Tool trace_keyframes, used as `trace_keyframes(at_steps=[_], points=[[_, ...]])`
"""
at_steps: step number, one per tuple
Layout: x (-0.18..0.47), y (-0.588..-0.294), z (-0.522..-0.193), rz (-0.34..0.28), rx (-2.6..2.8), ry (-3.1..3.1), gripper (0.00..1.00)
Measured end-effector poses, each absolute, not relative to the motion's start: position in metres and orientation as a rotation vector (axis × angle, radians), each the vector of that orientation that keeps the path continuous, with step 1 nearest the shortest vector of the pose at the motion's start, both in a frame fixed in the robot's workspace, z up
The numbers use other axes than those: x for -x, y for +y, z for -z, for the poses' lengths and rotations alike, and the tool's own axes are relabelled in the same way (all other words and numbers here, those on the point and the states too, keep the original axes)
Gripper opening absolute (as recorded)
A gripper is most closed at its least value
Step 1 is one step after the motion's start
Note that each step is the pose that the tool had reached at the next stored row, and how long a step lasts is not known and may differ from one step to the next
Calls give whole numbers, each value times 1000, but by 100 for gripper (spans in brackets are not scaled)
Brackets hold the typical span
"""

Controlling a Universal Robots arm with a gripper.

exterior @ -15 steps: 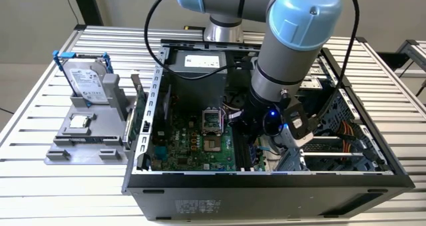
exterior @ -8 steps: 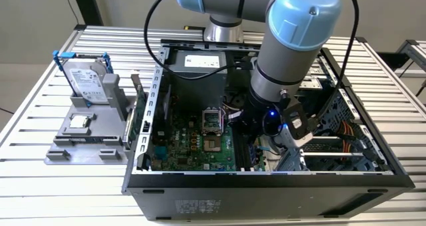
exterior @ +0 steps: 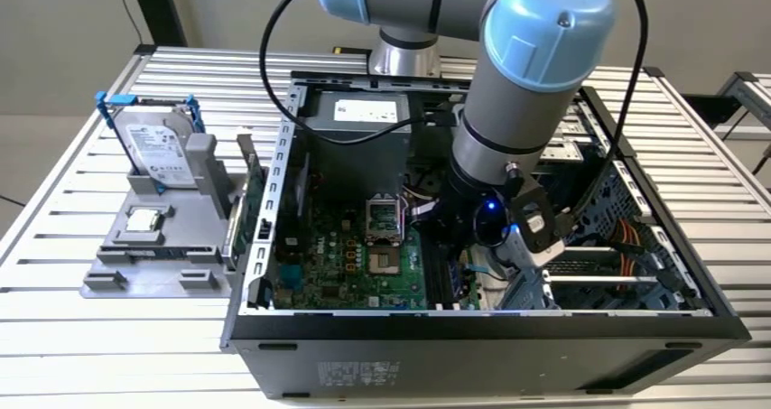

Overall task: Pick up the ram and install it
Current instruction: 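Insert the ram into the slot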

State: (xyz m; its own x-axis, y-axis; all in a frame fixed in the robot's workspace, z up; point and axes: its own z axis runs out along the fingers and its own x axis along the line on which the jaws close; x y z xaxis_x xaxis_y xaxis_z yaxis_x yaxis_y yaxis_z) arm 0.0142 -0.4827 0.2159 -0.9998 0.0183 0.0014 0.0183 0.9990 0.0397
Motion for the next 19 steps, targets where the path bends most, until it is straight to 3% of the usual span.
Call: trace_keyframes(at_steps=[19], points=[[-14, -483, -216, 58, 43, -3140, 0]])
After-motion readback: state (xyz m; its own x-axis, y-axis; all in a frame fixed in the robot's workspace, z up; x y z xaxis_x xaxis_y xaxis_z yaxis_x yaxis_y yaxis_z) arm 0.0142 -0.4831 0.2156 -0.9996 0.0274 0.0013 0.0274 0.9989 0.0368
